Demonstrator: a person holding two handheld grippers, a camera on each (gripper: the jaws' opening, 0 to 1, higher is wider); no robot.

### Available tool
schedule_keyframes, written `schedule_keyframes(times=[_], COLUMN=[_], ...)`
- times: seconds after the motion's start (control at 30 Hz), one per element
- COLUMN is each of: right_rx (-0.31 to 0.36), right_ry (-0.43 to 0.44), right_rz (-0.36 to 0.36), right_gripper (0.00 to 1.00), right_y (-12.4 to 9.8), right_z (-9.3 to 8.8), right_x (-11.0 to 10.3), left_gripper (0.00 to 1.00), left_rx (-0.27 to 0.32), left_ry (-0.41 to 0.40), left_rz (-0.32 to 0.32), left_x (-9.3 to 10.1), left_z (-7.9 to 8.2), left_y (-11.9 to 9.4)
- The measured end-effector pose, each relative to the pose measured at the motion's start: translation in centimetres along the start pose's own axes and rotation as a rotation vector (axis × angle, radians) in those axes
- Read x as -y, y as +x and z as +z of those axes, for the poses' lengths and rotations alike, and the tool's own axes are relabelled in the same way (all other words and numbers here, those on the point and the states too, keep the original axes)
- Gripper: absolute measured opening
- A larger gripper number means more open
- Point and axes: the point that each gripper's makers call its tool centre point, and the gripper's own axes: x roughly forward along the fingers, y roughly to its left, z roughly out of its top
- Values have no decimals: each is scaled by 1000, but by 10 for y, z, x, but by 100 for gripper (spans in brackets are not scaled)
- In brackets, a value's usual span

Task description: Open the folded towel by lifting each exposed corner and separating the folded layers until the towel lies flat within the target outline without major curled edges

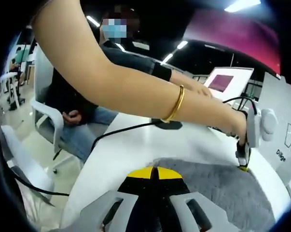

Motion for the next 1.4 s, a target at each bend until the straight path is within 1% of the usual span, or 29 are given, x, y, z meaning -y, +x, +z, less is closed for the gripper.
schedule_keyframes(times=[0.1,0.13,0.17,0.23,0.37,0.43,0.53,0.63,0.7,0.83,0.87,0.9,0.93,0.97,1.03,1.1,1.17,1.27,1.33,1.37,1.4], right_rx=[-6,-18,-19,-18,-19,-19,-19,-10,-7,-3,21,76,104,108,93,102,101,113,120,126,128], right_ry=[6,12,16,22,39,54,70,106,131,106,116,150,175,185,155,174,176,193,194,198,199], right_rz=[6,13,14,14,15,17,16,21,19,7,-7,-17,-16,-24,-52,-60,-66,-90,-100,-122,-125], right_gripper=[0,0,0,0,0,0,0,0,0,0,0,0,0,0,0,0,0,0,0,0,0], right_y=[1,4,4,4,5,6,7,9,9,9,7,6,3,0,-6,-11,-12,-21,-25,-31,-33], right_z=[-3,-8,-9,-9,-9,-9,-9,-8,-8,-7,-4,3,7,8,6,6,5,5,6,7,7], right_x=[-1,-3,-3,-3,-3,-3,-3,-3,-2,-4,-3,-2,-3,-1,4,9,10,18,20,26,27], left_gripper=[8,8,7,7,7,7,7,9,12,11,10,9,8,8,10,13,17,21,20,20,21], left_rx=[18,41,50,62,83,90,94,96,90,77,72,74,80,84,95,92,92,121,135,161,167], left_ry=[-18,-58,-79,-95,-135,-141,-153,-180,-197,-215,-195,-183,-186,-197,-202,-195,-200,-229,-238,-259,-266], left_rz=[-8,-18,-20,-22,-22,-25,-27,-29,-6,-5,-3,-9,-15,-21,-19,-8,-7,-10,-11,-4,-2], left_x=[-1,-2,-3,-1,-2,-1,-2,-3,-5,-4,-3,-1,1,2,3,2,2,0,0,-3,-3], left_z=[0,-1,-2,0,-2,-1,-1,-1,-1,-3,-3,-2,-1,-1,0,1,2,10,14,21,23], left_y=[2,2,2,2,2,3,3,3,2,1,0,-1,-2,-2,-4,-7,-8,-17,-20,-27,-29])
